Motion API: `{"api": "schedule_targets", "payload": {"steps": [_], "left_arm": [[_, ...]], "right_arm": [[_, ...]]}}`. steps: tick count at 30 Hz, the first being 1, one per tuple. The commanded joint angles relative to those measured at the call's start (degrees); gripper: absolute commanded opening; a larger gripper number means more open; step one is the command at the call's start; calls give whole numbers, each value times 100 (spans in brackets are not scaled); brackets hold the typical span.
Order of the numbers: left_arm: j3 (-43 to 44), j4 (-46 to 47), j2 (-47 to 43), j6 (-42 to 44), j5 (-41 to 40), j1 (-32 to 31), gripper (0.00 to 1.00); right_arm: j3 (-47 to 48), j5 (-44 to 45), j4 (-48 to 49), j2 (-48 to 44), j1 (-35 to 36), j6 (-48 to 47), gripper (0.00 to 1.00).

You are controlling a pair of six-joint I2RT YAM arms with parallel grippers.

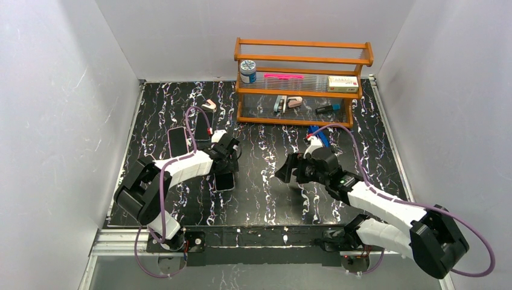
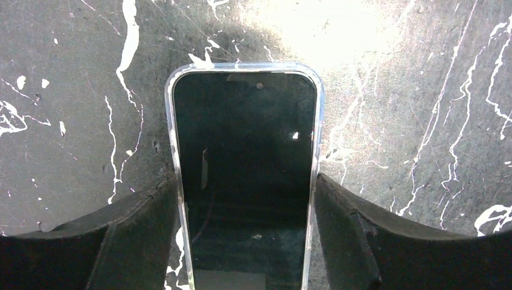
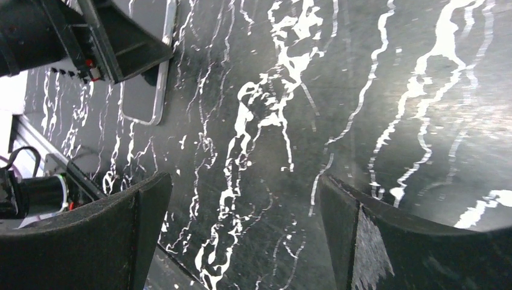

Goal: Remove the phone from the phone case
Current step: Pick up the phone at the center of the board.

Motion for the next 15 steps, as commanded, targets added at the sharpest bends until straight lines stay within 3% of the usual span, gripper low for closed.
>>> {"api": "schedule_targets", "payload": {"steps": [1,6,15], "left_arm": [[-287,112,195,-280,396,-51,38],[-457,696,-98,-668,856,-51,23],[-810,1776,-582,-1461,1529,-51,14]], "right_arm": [[-93,74,1072,283,300,398,99],[-288,-170,2052,676,534,706,99],[-347,-498,3363,1716,814,1166,99]]}}
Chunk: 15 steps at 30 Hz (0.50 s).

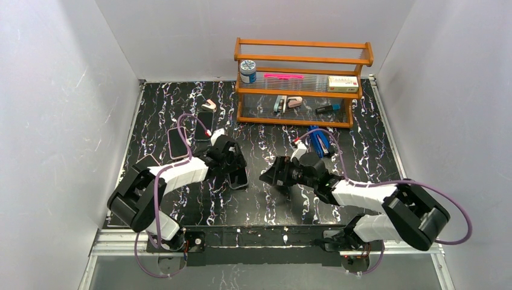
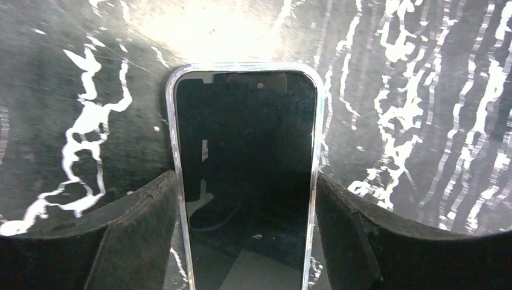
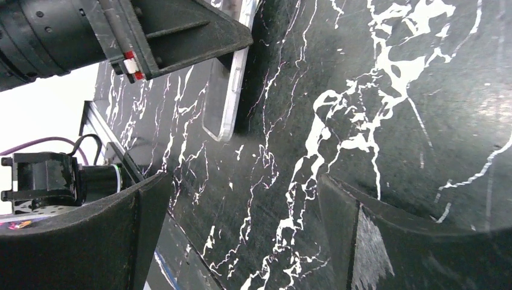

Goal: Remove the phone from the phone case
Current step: Pick up the phone at the center of the board.

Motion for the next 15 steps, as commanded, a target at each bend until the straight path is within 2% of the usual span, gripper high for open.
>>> {"api": "schedule_targets", "payload": {"steps": [1,7,15], "left_arm": [[-358,564,-247,-725,696,-38,14],[-710,1192,-461,-1168,894,-38,11],[-972,1607,-536,-1380,990,-38,12]], "right_arm": [[-13,-262,1116,475,84,294,98],[211,-476,1831,1357,181,426,92],[736,-697,2420,2332,401,543,79]]}}
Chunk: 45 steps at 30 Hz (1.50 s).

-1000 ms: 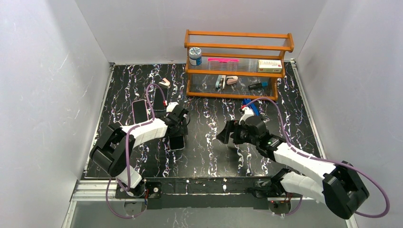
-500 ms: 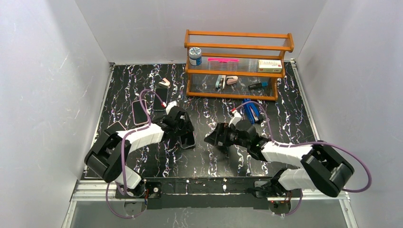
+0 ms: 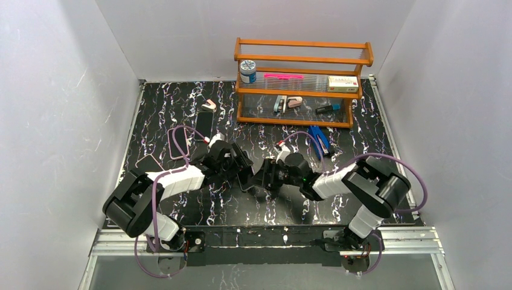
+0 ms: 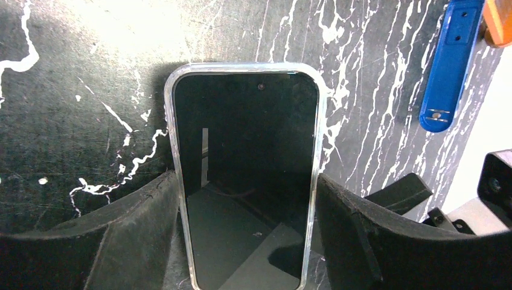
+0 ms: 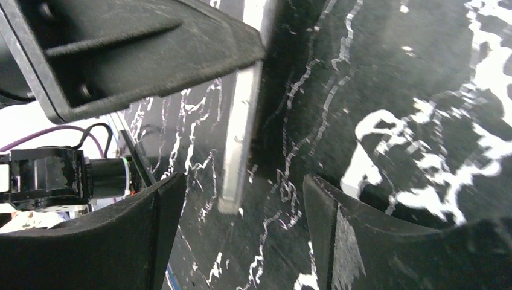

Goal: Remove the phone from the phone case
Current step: Pick up the phone at the center of the board.

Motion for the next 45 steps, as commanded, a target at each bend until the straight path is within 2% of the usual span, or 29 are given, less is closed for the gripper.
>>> {"api": "schedule_targets", "payload": {"steps": [1,5,7,9,12,16,18,24,29,38,45], "left_arm": [[-216,271,-199,-260,145,-23,13],[-330,462,-222,-301,230,-23,16],[-412,547,-316,-313,206,-23,22],[-454,562,-456,-264,146,-16,34],[-405,385,-733,-41,46,31,57],[-379,281,-1246,417,120,227,89],[-438,358,-1529,655,257,373,97],[-835,1112,-2512,1090,1234,819,98],[-945,1751,-2824,1050,1933,898,98],[-790,3121,-2330,244,2846,900,95],[-682,3678,-2154,-115,3042,883,84]], "right_arm": [[459,-198,768,344,97,78,76],[531,-168,928,473,101,87,57],[566,-159,929,458,101,55,42],[540,-84,917,387,102,22,22],[514,43,710,168,85,-47,2],[419,30,548,-246,-42,-137,1],[344,-81,534,-500,-193,-104,1],[69,-807,633,-1278,-876,100,1],[-91,-1544,944,-1934,-1445,477,1],[140,-2533,1678,-2268,-1683,1261,1],[346,-2865,2052,-2260,-1682,1621,1]]}}
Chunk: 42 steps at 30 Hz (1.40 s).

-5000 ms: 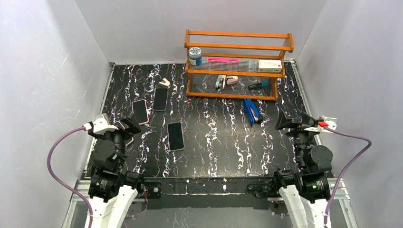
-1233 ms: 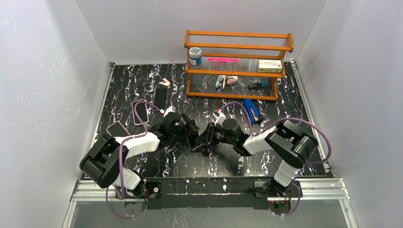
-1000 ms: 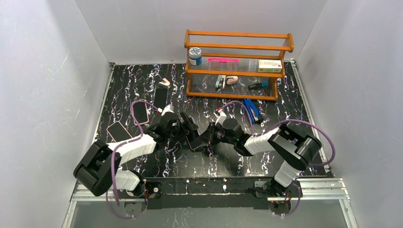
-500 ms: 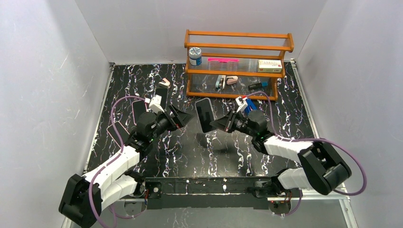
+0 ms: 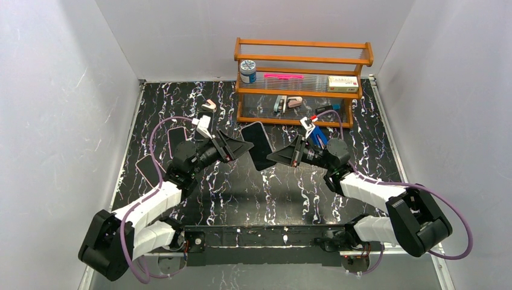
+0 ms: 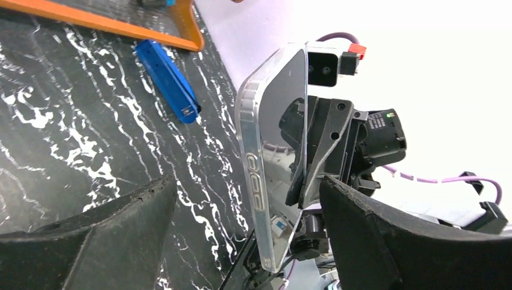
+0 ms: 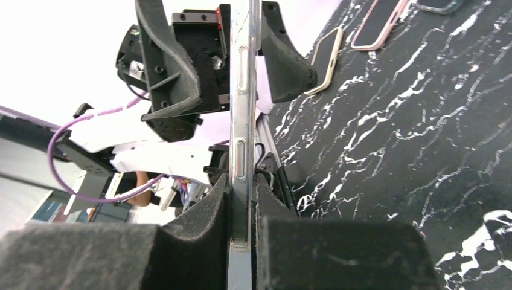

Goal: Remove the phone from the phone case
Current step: Pick up the phone at the center of the board.

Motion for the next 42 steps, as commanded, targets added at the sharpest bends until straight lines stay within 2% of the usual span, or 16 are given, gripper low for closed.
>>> {"api": "schedule_targets", "payload": {"steps": [1,8,13,19,20,23,24,25,26,31,33,37,39,42], "left_arm": [[212,751,95,-346,309,9,82],[338,1310,425,-669,363,-195,65],[301,1773,461,-986,206,-220,58],[374,1953,584,-1219,240,-228,43],[366,1973,591,-1265,227,-229,37],[285,2043,520,-1386,52,-229,5],[244,2061,482,-1409,-45,-229,0],[208,2071,441,-1410,-141,-229,0],[178,2073,403,-1435,-235,-229,0],[-131,2112,201,-1856,-1110,-229,0],[-247,2151,81,-1986,-1611,-229,0],[-307,2202,-2,-2164,-2071,-237,0],[-290,2252,-13,-2206,-2184,-257,0],[-288,2330,-58,-2253,-2384,-339,0]], "right_arm": [[428,-351,1070,-129,-8,397,1],[538,-558,1638,128,57,733,1],[605,-661,1579,161,80,667,1],[686,-798,1454,233,98,608,1],[699,-804,1423,237,98,603,1],[694,-732,1312,211,125,546,1],[690,-684,1241,177,138,497,1],[688,-621,1143,135,146,437,5],[667,-540,1024,84,166,357,14],[521,-34,532,-236,367,-50,62],[416,229,464,-337,502,-177,73],[271,902,222,-505,916,-525,83],[250,1135,228,-473,1094,-644,83],[209,1339,446,-339,1272,-651,77]]}}
